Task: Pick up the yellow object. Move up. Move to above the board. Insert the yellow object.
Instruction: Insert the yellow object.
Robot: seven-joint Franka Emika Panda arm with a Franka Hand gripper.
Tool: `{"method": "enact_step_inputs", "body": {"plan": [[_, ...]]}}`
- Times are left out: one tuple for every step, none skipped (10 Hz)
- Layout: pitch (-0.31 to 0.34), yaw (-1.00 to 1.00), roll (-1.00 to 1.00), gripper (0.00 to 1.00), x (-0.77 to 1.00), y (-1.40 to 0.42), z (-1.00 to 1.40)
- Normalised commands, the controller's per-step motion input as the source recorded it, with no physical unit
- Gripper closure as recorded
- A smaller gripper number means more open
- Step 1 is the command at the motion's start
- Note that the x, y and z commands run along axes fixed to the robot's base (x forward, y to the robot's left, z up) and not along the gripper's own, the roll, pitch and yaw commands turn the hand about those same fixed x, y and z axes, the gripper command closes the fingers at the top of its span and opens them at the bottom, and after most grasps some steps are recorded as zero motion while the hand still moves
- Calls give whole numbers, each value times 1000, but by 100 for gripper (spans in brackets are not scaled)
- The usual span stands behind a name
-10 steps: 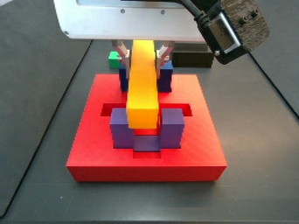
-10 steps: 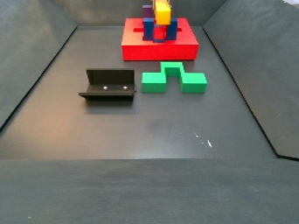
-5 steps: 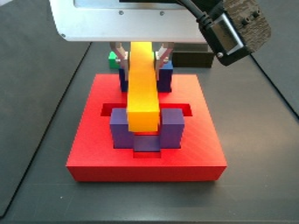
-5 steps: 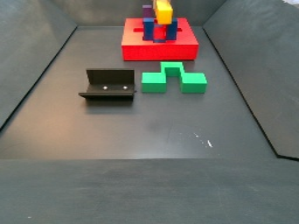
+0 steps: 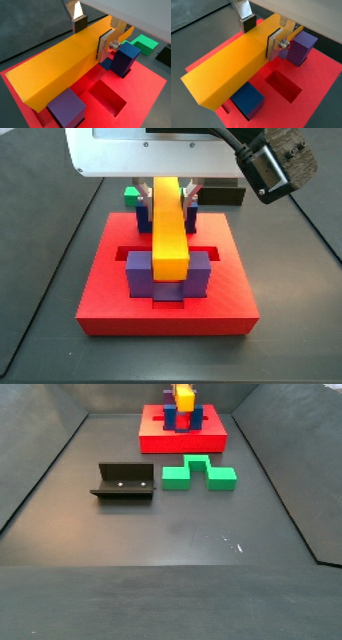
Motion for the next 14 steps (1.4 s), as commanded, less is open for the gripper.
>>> {"method": "enact_step_inputs", "body": {"plan": [[0, 0, 67, 100, 6, 0, -97], [0, 0, 79, 100, 49, 0, -69], [3, -26, 110, 100, 137, 0, -31], [13, -54, 114, 100, 154, 0, -17], [21, -63, 114, 100, 183, 0, -9], [31, -66, 116, 100, 200, -14, -3], [30, -37, 120, 100, 137, -31, -43], [23, -6, 113, 100, 69, -43, -69], [17, 0, 111, 100, 17, -57, -109], [19, 0, 87, 100, 0, -31, -140], [21, 0, 64, 100, 0, -40, -154], [17, 0, 37, 100, -17, -69, -171], [10, 0, 11, 100, -20, -57, -189], [1, 0, 0, 100, 0, 0, -214]]}}
